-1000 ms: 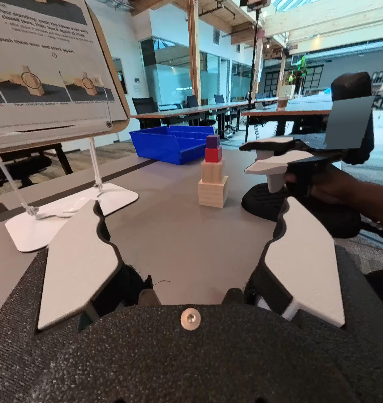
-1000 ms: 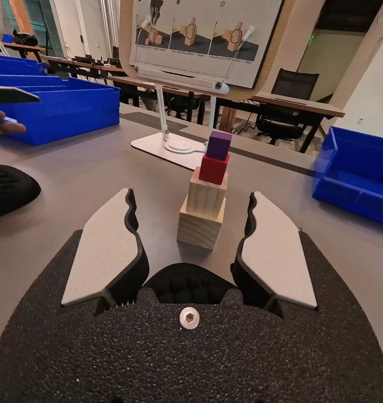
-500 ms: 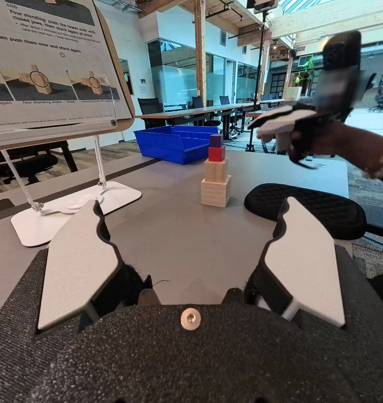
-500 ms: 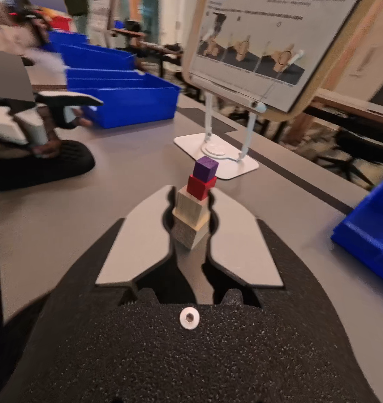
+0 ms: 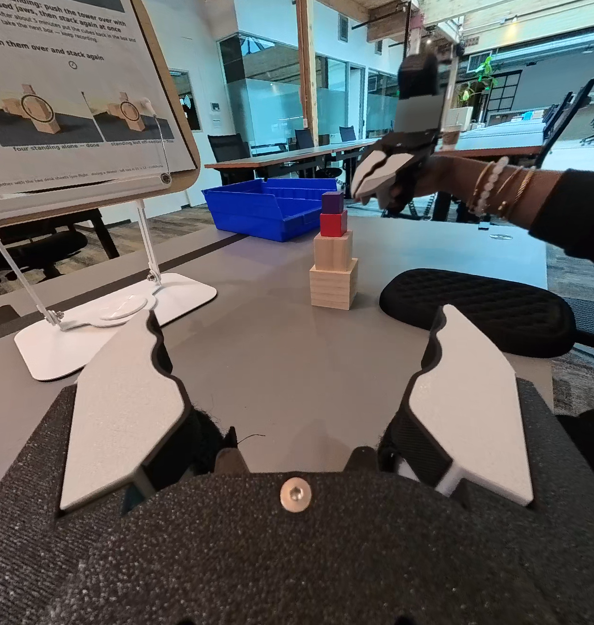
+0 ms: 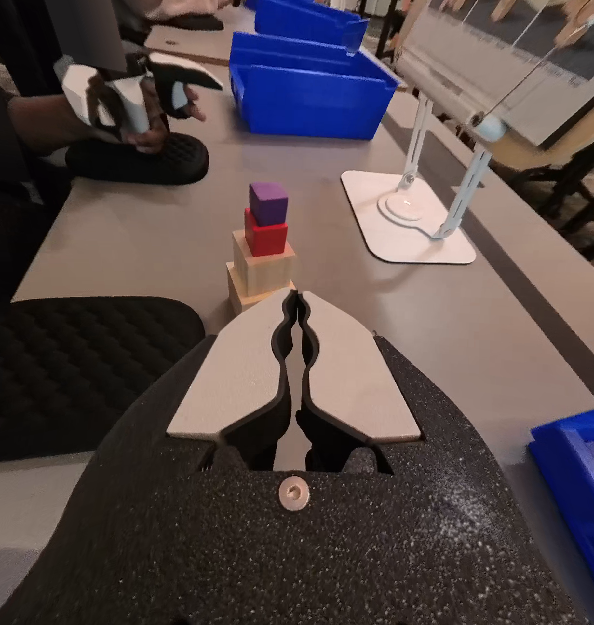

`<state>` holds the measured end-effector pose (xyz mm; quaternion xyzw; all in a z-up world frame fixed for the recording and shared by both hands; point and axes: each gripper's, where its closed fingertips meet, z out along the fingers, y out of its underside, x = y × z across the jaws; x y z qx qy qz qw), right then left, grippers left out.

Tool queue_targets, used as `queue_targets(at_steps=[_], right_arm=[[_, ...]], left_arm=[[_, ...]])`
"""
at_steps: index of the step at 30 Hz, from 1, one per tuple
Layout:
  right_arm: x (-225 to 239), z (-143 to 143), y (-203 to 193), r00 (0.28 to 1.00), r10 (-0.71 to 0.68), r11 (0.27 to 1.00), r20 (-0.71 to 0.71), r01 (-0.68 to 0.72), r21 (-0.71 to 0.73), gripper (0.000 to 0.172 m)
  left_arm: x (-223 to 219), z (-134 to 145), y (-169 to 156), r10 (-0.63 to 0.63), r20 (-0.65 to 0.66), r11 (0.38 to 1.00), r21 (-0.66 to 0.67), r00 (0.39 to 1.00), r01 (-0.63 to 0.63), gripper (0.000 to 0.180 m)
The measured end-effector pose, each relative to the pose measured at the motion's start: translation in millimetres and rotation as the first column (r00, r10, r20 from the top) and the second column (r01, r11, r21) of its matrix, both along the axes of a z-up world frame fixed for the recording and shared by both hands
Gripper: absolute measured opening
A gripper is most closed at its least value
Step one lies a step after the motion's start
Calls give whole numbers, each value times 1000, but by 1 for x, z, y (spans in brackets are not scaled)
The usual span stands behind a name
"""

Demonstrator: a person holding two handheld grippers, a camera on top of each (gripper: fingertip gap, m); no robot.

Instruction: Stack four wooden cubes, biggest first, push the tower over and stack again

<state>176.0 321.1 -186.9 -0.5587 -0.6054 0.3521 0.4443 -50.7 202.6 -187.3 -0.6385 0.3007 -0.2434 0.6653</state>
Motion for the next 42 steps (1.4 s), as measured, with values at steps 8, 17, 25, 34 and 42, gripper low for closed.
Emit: queue_targets(at_steps=[8, 17, 25, 34, 42], right_arm=[[-21, -35, 8, 991, 52, 998, 119, -50, -25, 0], [-36, -33, 2, 970, 111, 994, 216, -112, -6, 0], [-42, -46, -11, 913, 174, 984, 370, -177, -26, 0], [-55, -43, -22, 882, 212, 973, 421, -231, -6, 0], [-67, -38, -30, 882, 234, 967, 409, -256, -1, 0]], left_arm=[[0, 1, -1, -3, 5, 1000, 7, 1000, 3, 146], [-2, 1, 1, 7, 15, 1000, -7, 1000, -6, 145], [-3, 2, 0, -4, 34, 1000, -11, 999, 5, 144], [-2, 1, 0, -5, 22, 1000, -7, 1000, 5, 144], [-1, 1, 0, -6, 20, 1000, -9, 1000, 6, 143]])
